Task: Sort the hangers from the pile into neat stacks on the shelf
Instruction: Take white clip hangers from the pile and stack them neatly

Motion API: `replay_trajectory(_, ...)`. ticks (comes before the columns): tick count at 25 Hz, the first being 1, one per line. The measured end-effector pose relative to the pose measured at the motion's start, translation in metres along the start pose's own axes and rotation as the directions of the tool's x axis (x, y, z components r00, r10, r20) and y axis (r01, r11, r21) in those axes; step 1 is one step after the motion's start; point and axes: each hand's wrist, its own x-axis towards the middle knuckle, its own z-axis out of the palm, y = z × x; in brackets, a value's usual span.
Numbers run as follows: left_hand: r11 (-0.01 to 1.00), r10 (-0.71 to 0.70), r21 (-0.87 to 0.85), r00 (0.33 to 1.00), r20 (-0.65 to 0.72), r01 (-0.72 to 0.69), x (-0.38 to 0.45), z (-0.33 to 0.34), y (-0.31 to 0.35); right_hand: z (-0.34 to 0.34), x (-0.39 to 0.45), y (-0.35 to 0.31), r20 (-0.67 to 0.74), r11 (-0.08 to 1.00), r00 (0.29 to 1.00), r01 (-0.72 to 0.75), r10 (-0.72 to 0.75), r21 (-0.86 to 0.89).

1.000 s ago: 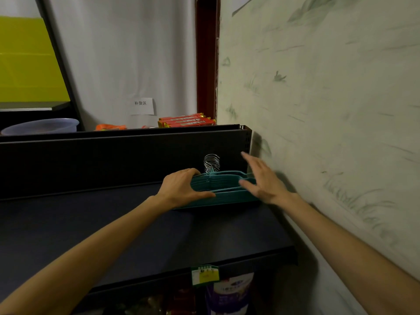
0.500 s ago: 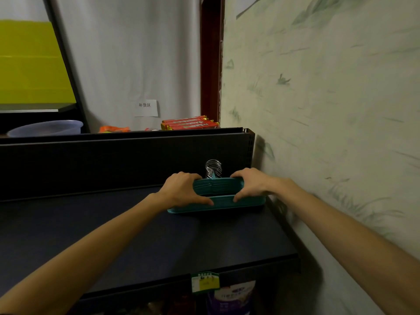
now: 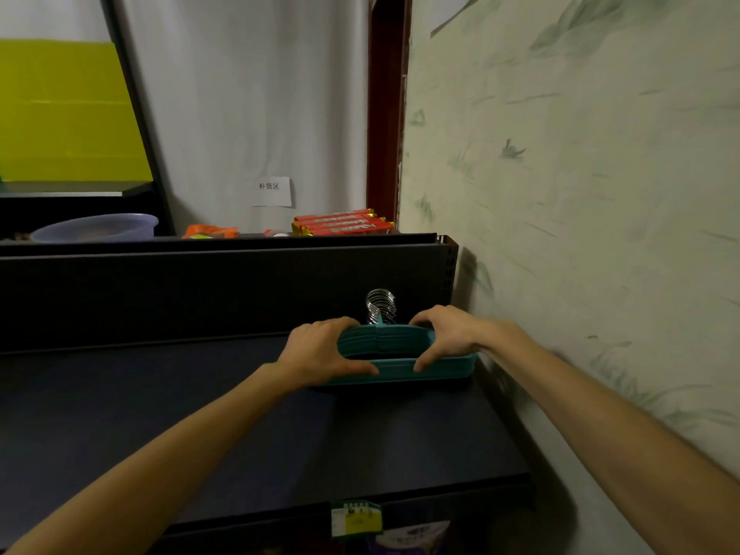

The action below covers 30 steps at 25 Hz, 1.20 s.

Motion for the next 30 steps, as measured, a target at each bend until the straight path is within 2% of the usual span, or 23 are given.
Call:
replay_trajectory(2,1.000,0.022,0.010,0.999,0.026,-0.022,-0.007,-0.002,-0.002,0.002,-0.006,-0.004,0.017,0.999,0.999,-0.048,0.048,0.003)
replay_trajectory(3,1.000,0.015,-0.025,1.000,0.027,-0.014,-0.012,-0.005,-0.006,0.004,-0.010,-0.008,-0.023,0.998,0.997,-0.069,0.069,-0.005)
replay_trajectory(5,0.994,-0.045,-0.103,0.998,-0.050,0.039,-0.031,-0.016,-0.031,0.011,-0.016,-0.028,-0.208,0.996,0.975,-0.084,0.081,-0.002)
replay_trajectory(9,0.981,-0.180,0.038,0.969,-0.171,0.189,-0.108,-0.040,-0.128,0.043,-0.005,-0.132,-0.578,0.996,0.815,0.084,-0.051,0.029)
replay_trajectory(12,0.955,-0.220,0.165,0.962,-0.159,0.246,-0.206,-0.082,-0.226,0.087,0.025,-0.261,-0.716,0.969,0.691,0.232,-0.102,0.086)
replay_trajectory(14,0.917,-0.178,0.332,0.972,-0.154,0.221,-0.281,-0.112,-0.294,0.124,0.046,-0.354,-0.729,0.910,0.684,0.326,-0.041,0.255)
replay_trajectory(16,0.866,-0.239,0.387,0.941,-0.238,0.318,-0.360,-0.140,-0.360,0.164,0.063,-0.454,-0.699,0.819,0.715,0.403,-0.004,0.408)
replay_trajectory(19,0.739,-0.503,0.294,0.786,-0.359,0.607,-0.459,-0.182,-0.434,0.207,0.082,-0.583,-0.625,0.705,0.781,0.449,-0.010,0.550)
replay_trajectory(21,0.636,-0.585,0.296,0.696,-0.417,0.712,-0.514,-0.205,-0.485,0.223,0.097,-0.657,-0.583,0.683,0.805,0.486,-0.108,0.545)
replay_trajectory(23,0.540,-0.700,0.253,0.595,-0.394,0.803,-0.555,-0.226,-0.528,0.231,0.117,-0.717,-0.559,0.705,0.807,0.507,-0.188,0.496)
replay_trajectory(25,0.478,-0.783,0.149,0.497,-0.375,0.866,-0.587,-0.237,-0.570,0.241,0.140,-0.767,-0.544,0.737,0.794,0.535,-0.272,0.413)
replay_trajectory(26,0.466,-0.800,0.110,0.471,-0.372,0.878,-0.598,-0.240,-0.589,0.246,0.150,-0.789,-0.528,0.752,0.781,0.559,-0.334,0.351)
replay_trajectory(28,0.497,-0.788,0.104,0.498,-0.362,0.862,-0.606,-0.247,-0.627,0.251,0.176,-0.832,-0.474,0.760,0.740,0.618,-0.477,0.201)
replay_trajectory(30,0.568,-0.734,0.138,0.576,-0.361,0.811,-0.597,-0.257,-0.667,0.256,0.207,-0.873,-0.439,0.738,0.680,0.673,-0.587,0.055)
